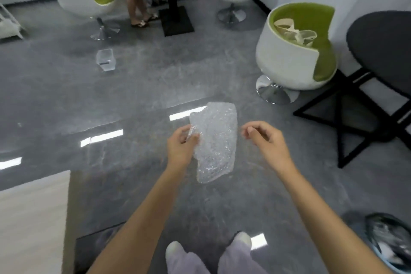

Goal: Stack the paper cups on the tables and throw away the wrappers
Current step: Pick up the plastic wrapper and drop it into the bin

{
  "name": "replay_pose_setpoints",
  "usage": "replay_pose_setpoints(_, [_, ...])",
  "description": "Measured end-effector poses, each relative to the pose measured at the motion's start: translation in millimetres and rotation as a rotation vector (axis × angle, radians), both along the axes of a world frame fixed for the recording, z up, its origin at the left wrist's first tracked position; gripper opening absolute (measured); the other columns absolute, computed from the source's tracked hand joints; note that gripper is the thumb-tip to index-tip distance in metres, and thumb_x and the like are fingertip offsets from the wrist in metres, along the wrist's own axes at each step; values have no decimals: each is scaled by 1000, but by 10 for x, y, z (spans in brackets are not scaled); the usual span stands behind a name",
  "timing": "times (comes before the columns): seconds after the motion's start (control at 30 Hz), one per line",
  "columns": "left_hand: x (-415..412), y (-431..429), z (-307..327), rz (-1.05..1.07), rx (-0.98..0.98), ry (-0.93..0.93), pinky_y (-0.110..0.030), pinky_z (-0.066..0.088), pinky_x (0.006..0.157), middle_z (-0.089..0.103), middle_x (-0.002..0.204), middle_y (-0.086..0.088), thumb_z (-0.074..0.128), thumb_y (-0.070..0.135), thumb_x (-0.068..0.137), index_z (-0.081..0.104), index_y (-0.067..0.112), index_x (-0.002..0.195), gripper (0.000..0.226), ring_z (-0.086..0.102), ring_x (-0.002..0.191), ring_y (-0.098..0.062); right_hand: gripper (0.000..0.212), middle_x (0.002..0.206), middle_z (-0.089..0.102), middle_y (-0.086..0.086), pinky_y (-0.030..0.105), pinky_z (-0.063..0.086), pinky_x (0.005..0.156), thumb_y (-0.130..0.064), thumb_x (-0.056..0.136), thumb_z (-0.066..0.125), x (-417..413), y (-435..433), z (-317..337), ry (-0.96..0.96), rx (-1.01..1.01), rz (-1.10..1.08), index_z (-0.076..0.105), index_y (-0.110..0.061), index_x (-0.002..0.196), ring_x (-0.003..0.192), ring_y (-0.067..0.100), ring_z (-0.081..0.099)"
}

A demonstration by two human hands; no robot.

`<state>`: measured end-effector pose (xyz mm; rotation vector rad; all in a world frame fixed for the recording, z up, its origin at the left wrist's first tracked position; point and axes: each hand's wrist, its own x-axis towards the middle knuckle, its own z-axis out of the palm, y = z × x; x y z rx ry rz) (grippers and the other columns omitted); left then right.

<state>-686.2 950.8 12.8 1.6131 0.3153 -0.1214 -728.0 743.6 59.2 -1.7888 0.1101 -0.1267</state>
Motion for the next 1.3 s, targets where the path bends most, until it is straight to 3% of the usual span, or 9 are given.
replay_pose_setpoints(0.1, [68,-758,-5,-103,-9,2,-25,55,72,74,94,-3,69,5,89,66,11,112,25,69,78,-11,16,80,65,2,7,42,67,2,93,50,-190,-689,7,5,0,-140,65,1,94,68,-1,57])
replay_pose_setpoints(0.37, [-5,-2608,124,-434,-85,36,-15,54,59,71,80,8,67,-3,88,66,15,102,23,67,61,2,14,82,65,6,10,43,69,0,93,51,-928,-2100,28,-20,42,-540,65,1,95,73,4,58])
replay_pose_setpoints(0.63, [-223,-4093,24,-783,-51,83,-18,54,59,72,78,1,67,-4,87,65,13,106,26,68,61,-2,19,82,69,2,13,46,71,-4,94,52,-1825,-3000,-130,15,122,-963,67,-15,90,74,3,62])
replay_pose_setpoints(0.77, [-396,-4696,-111,-956,-12,122,-27,56,64,74,79,-3,66,-2,87,67,13,107,25,69,68,-13,19,74,69,-9,11,47,67,-2,93,51,-2201,-3291,-200,14,159,-1176,67,-11,88,71,0,61])
replay_pose_setpoints(0.87, [-535,-5130,-196,-1070,-3,148,-29,58,67,74,88,-9,67,0,88,67,12,108,24,70,76,-20,17,75,68,-4,8,45,64,0,93,51,-2409,-3493,-283,0,173,-1299,66,-7,89,70,-1,61])
replay_pose_setpoints(1.03, [-736,-5912,-347,-1245,54,167,-20,54,58,73,83,-6,64,-3,87,68,10,108,25,69,67,-11,16,72,69,-12,7,44,64,2,93,50,-2619,-3859,-437,3,189,-1469,65,-2,91,70,-2,61])
replay_pose_setpoints(1.1, [-786,-6214,-420,-1313,85,170,-18,53,57,72,80,-2,64,-3,87,68,11,108,25,68,65,-7,16,73,69,-10,8,44,65,3,92,50,-2656,-4001,-496,0,212,-1548,65,-3,91,70,-2,61])
replay_pose_setpoints(1.3, [-961,-6957,-752,-1460,204,211,-18,52,54,72,89,-6,63,1,88,67,13,110,25,67,73,-15,17,80,67,9,9,45,68,0,93,51,-2782,-4290,-682,16,284,-1742,66,-6,90,71,2,61])
